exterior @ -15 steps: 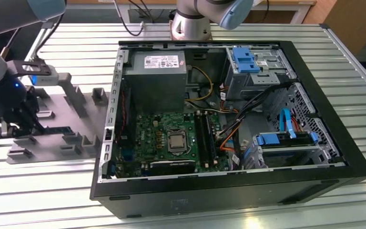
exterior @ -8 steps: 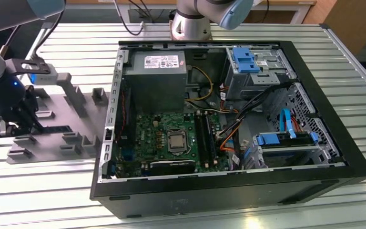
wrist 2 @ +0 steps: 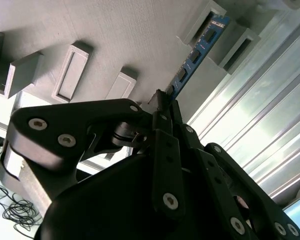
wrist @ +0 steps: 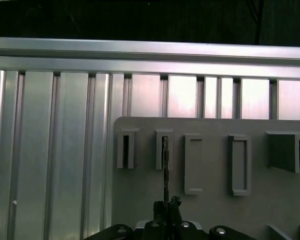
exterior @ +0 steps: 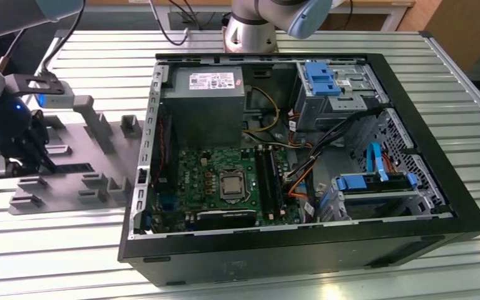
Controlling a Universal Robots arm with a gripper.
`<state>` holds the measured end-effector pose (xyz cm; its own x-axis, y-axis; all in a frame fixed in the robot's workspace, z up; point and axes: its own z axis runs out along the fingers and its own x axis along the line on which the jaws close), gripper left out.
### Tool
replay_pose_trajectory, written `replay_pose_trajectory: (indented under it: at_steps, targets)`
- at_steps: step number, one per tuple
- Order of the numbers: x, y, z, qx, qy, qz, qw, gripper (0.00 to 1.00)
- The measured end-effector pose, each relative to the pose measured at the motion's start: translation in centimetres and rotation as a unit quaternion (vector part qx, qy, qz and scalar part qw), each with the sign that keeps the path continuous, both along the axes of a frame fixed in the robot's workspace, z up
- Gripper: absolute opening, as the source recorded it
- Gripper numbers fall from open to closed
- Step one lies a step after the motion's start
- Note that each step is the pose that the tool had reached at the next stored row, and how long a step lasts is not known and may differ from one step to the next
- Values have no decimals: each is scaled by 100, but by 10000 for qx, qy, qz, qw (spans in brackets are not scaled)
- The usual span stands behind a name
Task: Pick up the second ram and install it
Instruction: 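Pick up the second ram and move it above second insertion slot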
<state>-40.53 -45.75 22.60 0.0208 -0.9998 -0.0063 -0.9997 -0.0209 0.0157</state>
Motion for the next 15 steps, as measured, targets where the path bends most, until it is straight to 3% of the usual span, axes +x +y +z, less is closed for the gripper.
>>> replay_pose_trajectory:
  at_steps: [15]
  targets:
    - [0, 0, 53, 0, 1, 0, 10000, 14]
